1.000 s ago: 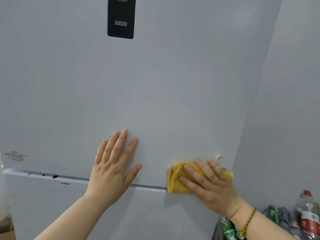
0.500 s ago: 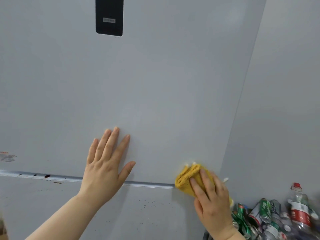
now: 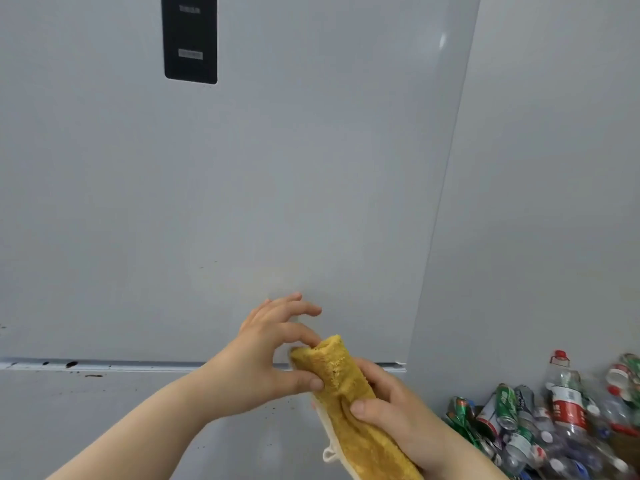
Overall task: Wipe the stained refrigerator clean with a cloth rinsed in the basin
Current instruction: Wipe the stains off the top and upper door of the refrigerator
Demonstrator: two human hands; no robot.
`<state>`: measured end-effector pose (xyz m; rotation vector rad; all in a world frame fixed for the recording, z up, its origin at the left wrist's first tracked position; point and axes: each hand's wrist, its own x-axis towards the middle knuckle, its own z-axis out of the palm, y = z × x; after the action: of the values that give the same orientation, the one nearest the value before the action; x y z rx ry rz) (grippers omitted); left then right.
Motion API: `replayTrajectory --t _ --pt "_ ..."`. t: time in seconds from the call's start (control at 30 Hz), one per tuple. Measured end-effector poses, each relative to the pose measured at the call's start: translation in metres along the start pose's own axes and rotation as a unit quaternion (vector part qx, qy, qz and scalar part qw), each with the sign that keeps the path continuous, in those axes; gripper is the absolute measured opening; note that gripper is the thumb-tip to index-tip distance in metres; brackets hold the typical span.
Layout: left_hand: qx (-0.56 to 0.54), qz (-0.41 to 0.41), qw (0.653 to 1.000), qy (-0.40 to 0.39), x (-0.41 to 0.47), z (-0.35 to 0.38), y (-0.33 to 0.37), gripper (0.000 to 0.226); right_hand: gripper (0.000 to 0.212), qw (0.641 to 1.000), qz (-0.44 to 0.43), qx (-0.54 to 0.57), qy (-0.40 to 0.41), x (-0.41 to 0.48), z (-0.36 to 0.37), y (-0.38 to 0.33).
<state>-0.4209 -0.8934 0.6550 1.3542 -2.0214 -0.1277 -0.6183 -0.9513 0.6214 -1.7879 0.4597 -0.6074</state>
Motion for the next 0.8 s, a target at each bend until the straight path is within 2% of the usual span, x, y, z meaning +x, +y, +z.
replayTrajectory --t 0.07,0.13,0.2,0.27,0.33,0.37,0.4,0.47,0.53,0.6,0.7,0.8 --pt "-0.036 -0.028 0.999 0.016 -0.001 -0.001 0.004 0.054 0.067 0.998 0.023 0.033 -0.040 0.000 0.002 -0.006" --pt "-0.059 -0.070 0.995 0.030 -0.004 0.000 0.012 0.041 0.067 0.998 0.035 0.007 -0.057 0.002 0.006 -0.011" --pt "-0.093 -0.101 0.988 0.068 -0.004 0.001 0.017 0.023 0.060 0.998 0.019 -0.055 -0.004 0.007 0.012 -0.011" --pt "-0.129 -0.129 0.976 0.118 -0.001 0.001 0.018 0.020 0.042 0.992 -0.003 -0.091 0.087 0.010 0.018 -0.011" --pt "-0.164 -0.146 0.963 0.156 0.002 0.000 0.019 0.017 0.038 0.974 -0.032 -0.151 0.164 0.011 0.024 -0.011" --pt "-0.177 -0.147 0.958 0.173 0.004 0.000 0.020 0.016 0.035 0.954 -0.059 -0.212 0.205 0.013 0.025 -0.013" --pt "-0.186 -0.144 0.954 0.188 0.007 -0.001 0.021 0.015 0.031 0.916 -0.106 -0.292 0.254 0.016 0.025 -0.017" --pt "-0.193 -0.128 0.948 0.220 0.013 -0.003 0.025 0.019 0.032 0.814 -0.244 -0.409 0.332 0.029 0.015 -0.026" --pt "-0.196 -0.101 0.941 0.257 0.019 -0.007 0.029 0.027 0.034 0.740 -0.363 -0.442 0.355 0.043 -0.002 -0.038" --pt "-0.165 -0.068 0.942 0.285 0.023 -0.014 0.028 0.032 0.035 0.680 -0.433 -0.459 0.374 0.056 -0.024 -0.061" --pt "-0.013 -0.032 0.951 0.308 0.019 -0.023 0.018 0.036 0.037 0.601 -0.449 -0.506 0.427 0.072 -0.059 -0.102" --pt "0.151 -0.017 0.924 0.350 0.015 -0.020 -0.006 0.051 0.038 0.518 -0.406 -0.589 0.470 0.089 -0.075 -0.120"
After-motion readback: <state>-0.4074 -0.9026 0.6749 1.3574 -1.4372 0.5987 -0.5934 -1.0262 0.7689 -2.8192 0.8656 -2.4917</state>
